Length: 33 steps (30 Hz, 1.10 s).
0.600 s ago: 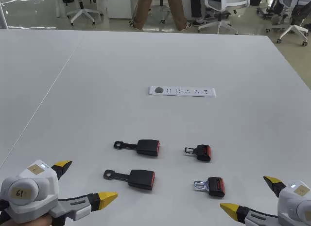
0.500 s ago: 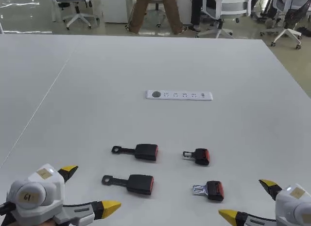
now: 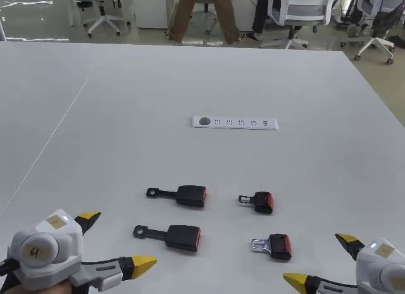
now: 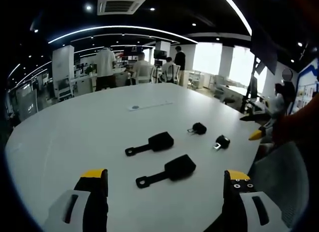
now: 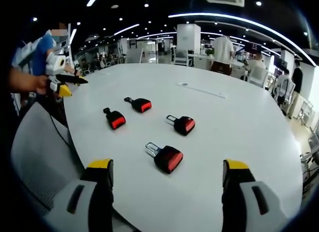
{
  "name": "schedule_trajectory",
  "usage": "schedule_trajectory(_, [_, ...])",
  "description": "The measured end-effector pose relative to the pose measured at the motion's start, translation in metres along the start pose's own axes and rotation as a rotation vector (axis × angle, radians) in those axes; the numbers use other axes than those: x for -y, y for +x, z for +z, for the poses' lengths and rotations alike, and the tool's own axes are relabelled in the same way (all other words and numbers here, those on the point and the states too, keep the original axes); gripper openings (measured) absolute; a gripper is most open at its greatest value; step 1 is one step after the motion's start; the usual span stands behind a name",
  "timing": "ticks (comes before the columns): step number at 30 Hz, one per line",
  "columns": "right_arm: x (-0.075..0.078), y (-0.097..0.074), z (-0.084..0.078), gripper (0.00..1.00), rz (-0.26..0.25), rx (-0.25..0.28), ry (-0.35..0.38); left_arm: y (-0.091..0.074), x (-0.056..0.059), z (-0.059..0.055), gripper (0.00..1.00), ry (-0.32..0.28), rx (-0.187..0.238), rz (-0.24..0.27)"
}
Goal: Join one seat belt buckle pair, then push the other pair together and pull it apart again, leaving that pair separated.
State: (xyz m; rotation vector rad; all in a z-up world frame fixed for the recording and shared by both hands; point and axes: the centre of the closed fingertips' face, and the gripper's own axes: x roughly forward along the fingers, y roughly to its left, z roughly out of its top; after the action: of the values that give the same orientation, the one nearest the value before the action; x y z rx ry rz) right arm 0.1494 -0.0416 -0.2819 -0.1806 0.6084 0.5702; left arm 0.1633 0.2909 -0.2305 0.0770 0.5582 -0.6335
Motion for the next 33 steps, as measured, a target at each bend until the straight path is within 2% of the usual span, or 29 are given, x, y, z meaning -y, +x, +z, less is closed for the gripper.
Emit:
schedule_trajectory(15, [0.004, -0.0018, 0.0049, 0.92, -0.035, 0.022, 0.02, -0.0011, -0.0033, -0.0012, 1.0, -0.014, 0.007, 0.011])
schedule_trajectory(25, [-0.0008, 0.0007, 0.0048, 0.92, -0.023, 0.02, 0.022, 0.0004, -0.0027, -0.0006, 1.0, -0.021, 0.009, 0.008])
schedule_trajectory(33, [0.0039, -0.0013, 0.0029, 0.92, -0.025, 0.014, 0.019, 0.0002, -0.0061, 0.0018, 1.0, -0.016, 0.01, 0.019])
